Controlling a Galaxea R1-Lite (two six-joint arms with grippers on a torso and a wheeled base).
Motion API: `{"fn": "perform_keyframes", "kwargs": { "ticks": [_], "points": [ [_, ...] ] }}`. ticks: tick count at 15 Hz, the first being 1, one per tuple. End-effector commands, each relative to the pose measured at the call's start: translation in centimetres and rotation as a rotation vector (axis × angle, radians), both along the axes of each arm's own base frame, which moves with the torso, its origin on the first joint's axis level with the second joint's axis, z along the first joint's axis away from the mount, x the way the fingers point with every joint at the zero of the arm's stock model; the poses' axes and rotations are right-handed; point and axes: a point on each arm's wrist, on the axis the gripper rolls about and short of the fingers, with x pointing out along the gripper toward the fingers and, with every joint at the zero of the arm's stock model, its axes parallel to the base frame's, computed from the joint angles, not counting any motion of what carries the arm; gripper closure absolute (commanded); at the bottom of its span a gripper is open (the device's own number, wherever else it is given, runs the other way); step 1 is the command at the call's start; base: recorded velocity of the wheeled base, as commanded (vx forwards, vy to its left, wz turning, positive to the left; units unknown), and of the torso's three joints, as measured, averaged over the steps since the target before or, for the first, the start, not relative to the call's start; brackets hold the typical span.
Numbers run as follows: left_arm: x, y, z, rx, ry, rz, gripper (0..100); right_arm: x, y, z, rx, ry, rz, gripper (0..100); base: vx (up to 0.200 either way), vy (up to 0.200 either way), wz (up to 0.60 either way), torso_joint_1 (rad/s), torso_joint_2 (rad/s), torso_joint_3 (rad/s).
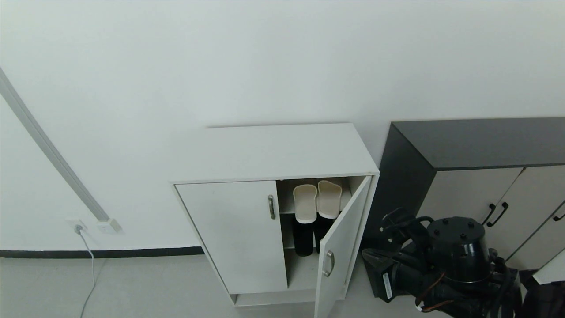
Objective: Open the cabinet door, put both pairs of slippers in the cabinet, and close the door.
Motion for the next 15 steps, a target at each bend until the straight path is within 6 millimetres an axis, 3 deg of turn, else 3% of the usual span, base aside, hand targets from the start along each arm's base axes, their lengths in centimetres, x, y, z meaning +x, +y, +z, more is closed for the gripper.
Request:
{"fn": "perform_keyframes", "kwargs": {
  "ticks": [1,9,15],
  "points": [
    [0.0,0.0,0.0,0.000,0.000,0.000,100,0.7,0.6,-0.8,-0.009,0.015,-0.001,100,0.000,0.000,0.00,0.000,0.00,0.000],
    [0.0,0.0,0.0,-0.002,0.000,0.002,100,3.8,3.2,-3.5,-0.004,0.039,-0.018,100,0.000,0.000,0.00,0.000,0.00,0.000],
    [0.0,0.0,0.0,-0.002,0.000,0.005,100,7.5,5.2,-5.1,0.010,0.021,-0.045,100,0.000,0.000,0.00,0.000,0.00,0.000]
  ]
}}
